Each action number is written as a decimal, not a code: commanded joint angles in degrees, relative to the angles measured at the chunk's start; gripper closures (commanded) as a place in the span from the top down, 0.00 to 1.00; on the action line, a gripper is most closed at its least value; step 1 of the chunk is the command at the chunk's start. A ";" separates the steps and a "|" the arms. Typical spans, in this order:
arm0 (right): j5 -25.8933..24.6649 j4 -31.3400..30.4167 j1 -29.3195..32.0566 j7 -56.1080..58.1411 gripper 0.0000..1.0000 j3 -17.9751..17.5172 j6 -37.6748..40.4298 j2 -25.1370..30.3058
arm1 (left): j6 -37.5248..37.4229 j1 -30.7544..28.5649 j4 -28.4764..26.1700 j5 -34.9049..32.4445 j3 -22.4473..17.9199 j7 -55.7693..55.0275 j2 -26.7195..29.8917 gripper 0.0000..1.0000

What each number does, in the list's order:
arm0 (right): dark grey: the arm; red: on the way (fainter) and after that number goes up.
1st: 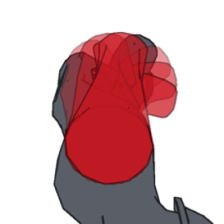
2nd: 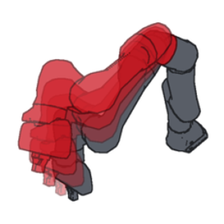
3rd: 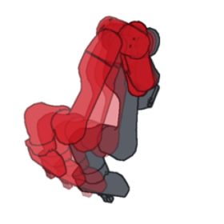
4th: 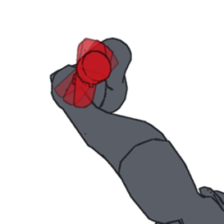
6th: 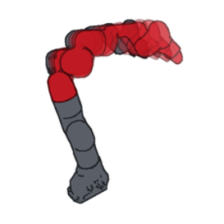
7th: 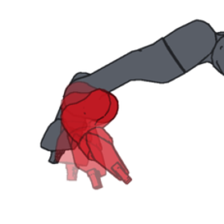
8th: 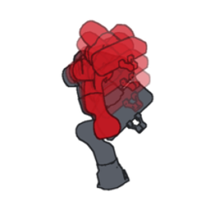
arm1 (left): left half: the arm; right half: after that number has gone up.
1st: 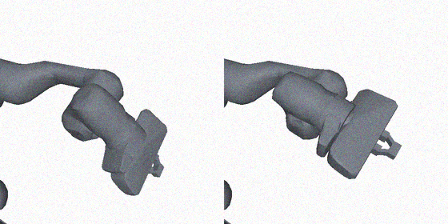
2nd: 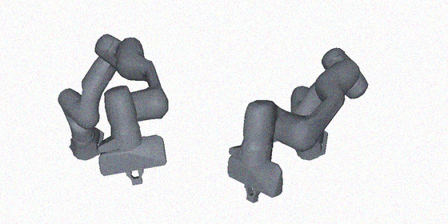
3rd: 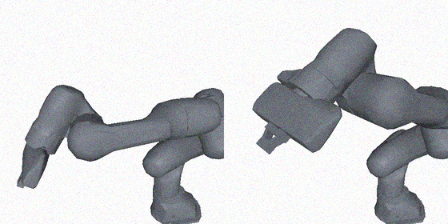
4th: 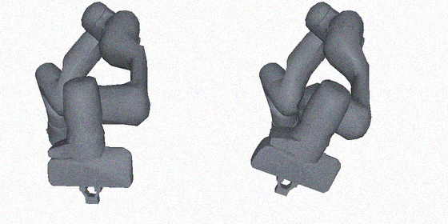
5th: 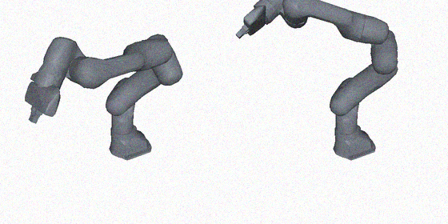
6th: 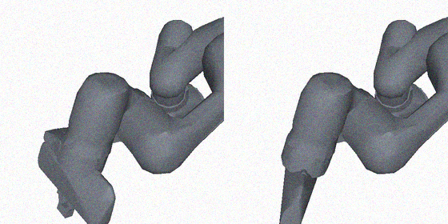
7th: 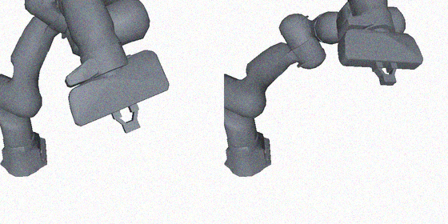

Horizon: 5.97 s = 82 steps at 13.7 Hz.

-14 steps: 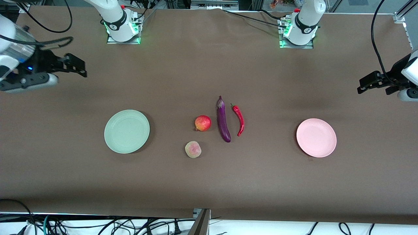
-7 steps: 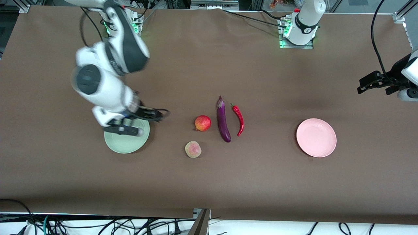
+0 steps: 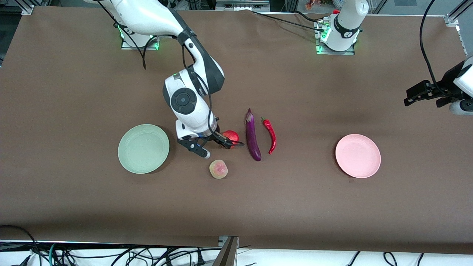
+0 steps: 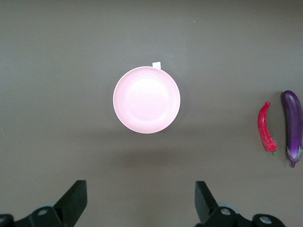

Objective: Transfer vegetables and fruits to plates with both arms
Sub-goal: 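Close the right gripper around the red pomegranate, then carry the pomegranate to the green plate while the left gripper reaches the chili, then release the pomegranate on the green plate while the left gripper grasps the chili, then grasp the peach with the right gripper while the left gripper lowers the chili, then place the peach on the green plate while the left gripper reaches the eggplant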

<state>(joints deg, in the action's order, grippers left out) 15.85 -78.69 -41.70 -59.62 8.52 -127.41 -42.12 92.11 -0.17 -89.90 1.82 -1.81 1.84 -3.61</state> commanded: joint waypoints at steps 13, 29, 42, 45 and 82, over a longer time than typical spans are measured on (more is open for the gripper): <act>1.73 1.08 -2.86 -8.59 0.52 -1.49 -10.84 -9.47 | -3.34 -1.24 1.66 -0.06 0.05 1.32 -2.63 1.00; 1.64 -8.85 6.27 52.24 0.45 24.27 15.45 0.91 | 28.22 20.89 -14.92 14.44 2.07 -20.28 -17.22 1.00; 9.81 1.58 5.31 37.69 0.99 20.68 17.55 -0.15 | 51.24 30.84 -15.92 13.91 2.43 -31.99 -32.52 0.00; 9.90 13.53 5.57 17.22 0.99 12.69 12.21 -6.55 | 47.05 29.36 -15.57 13.56 1.55 -31.29 -30.50 0.00; 16.67 -14.83 5.31 48.19 1.00 22.85 11.39 3.70 | 31.32 12.19 -0.19 -0.68 26.51 -43.64 -34.78 1.00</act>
<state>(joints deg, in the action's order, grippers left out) 30.93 -93.20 -35.99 -11.91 30.58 -116.27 -41.19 117.00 8.89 -91.15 2.56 25.12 -36.26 -33.71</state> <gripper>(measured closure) 0.022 0.000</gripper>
